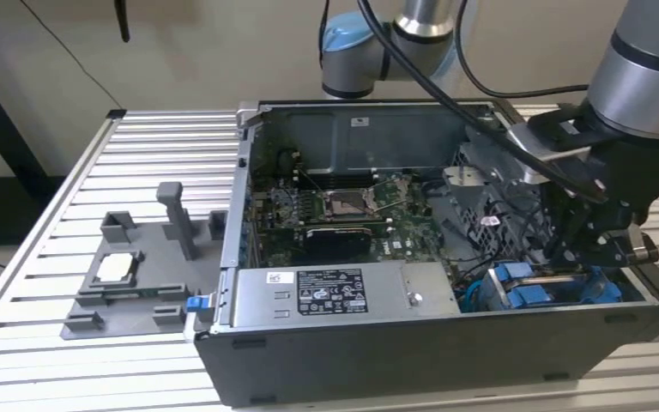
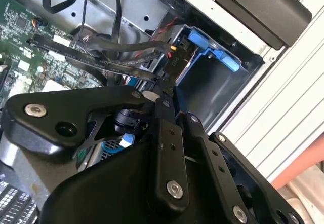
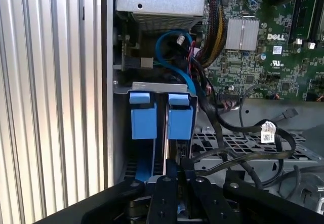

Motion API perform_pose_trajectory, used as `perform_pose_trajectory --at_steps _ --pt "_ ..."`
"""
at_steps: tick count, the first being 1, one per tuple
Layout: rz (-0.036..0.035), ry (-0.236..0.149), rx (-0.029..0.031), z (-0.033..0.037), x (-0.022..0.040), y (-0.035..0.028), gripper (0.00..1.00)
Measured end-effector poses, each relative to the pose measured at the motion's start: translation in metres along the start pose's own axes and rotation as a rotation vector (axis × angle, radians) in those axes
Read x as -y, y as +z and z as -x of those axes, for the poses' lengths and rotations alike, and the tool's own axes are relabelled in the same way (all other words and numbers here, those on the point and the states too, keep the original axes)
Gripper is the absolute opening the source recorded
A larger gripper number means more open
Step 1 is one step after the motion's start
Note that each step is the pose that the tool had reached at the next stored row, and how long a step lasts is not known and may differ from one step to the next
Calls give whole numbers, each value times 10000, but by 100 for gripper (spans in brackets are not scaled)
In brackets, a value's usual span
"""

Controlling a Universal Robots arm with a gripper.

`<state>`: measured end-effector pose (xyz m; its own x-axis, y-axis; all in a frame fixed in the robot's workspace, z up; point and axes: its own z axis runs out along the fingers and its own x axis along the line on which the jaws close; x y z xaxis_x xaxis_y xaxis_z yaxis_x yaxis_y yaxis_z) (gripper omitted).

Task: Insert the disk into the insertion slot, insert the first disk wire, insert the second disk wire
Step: 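Insert the second disk wire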

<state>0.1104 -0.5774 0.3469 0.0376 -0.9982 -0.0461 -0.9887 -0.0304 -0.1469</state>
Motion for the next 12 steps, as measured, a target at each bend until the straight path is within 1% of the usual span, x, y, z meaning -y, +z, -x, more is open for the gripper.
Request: perform_pose_trajectory --at_steps 2,5,6,12 --pt "2 20 -3 14 1 4 16" --pt "2 50 -6 79 2 21 16" --pt "1 62 -9 90 1 25 16" --pt "-1 110 -20 83 -3 47 16"
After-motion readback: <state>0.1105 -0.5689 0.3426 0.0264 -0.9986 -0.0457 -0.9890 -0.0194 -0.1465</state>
